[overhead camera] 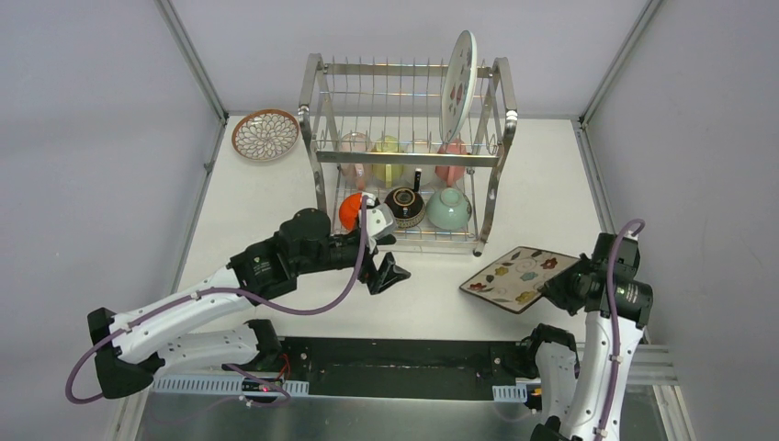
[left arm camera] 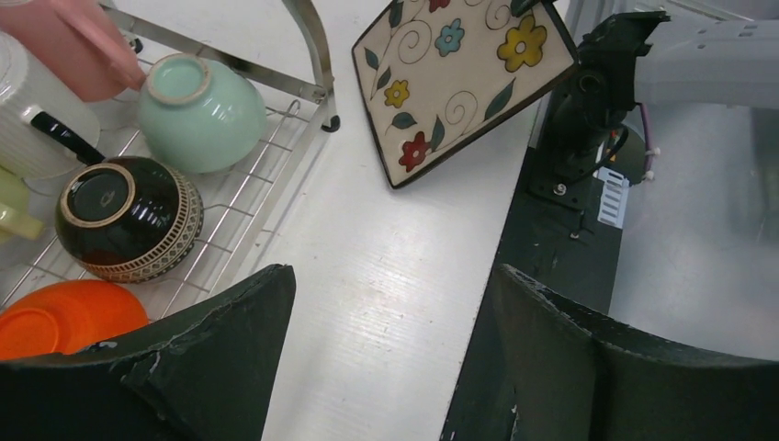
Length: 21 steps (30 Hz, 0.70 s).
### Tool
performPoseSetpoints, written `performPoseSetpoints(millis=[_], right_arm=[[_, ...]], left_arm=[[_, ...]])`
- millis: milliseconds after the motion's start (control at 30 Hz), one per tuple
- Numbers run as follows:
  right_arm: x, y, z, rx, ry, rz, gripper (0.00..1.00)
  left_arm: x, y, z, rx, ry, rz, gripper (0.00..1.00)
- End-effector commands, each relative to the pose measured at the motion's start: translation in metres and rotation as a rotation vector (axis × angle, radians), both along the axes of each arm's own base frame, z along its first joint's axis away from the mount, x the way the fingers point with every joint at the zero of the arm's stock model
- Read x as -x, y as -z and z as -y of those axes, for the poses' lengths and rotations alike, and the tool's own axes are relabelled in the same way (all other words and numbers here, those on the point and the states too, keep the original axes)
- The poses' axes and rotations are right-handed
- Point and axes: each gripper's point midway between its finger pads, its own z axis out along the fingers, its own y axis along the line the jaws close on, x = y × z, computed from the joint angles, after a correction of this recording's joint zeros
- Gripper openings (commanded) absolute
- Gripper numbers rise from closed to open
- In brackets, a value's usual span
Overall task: Load the mixed dishes into the dish rack
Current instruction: Pick up the plate at the center of the board.
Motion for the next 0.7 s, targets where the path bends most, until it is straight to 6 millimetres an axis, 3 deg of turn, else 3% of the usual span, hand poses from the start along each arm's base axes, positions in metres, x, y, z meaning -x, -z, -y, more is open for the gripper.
performPoseSetpoints(millis=[0,200,467,667], right_arm=[[-0.008,-0.044,-0.009,0.015,-0.068,0.154,0.00],[-0.003,-0.050,-0.025,-0.031,-0.151,0.185,0.00],[0.004,-0.046,-0.061,-0.180,-0.293,0.264,0.00],[0.014,-0.063,-0.071,-0.190,-0.361,0.316,0.00]], left_arm=[[0.016,-0.024,0.018,0.088,0.083,0.041,0.81],[0.034,-0.013,0.042,0.118,0.146,0.059,0.78],[0.068,0.025,0.081,0.108,0.269,0.159,0.74],[0.072,0.029,0.095,0.110,0.275,0.168,0.74]])
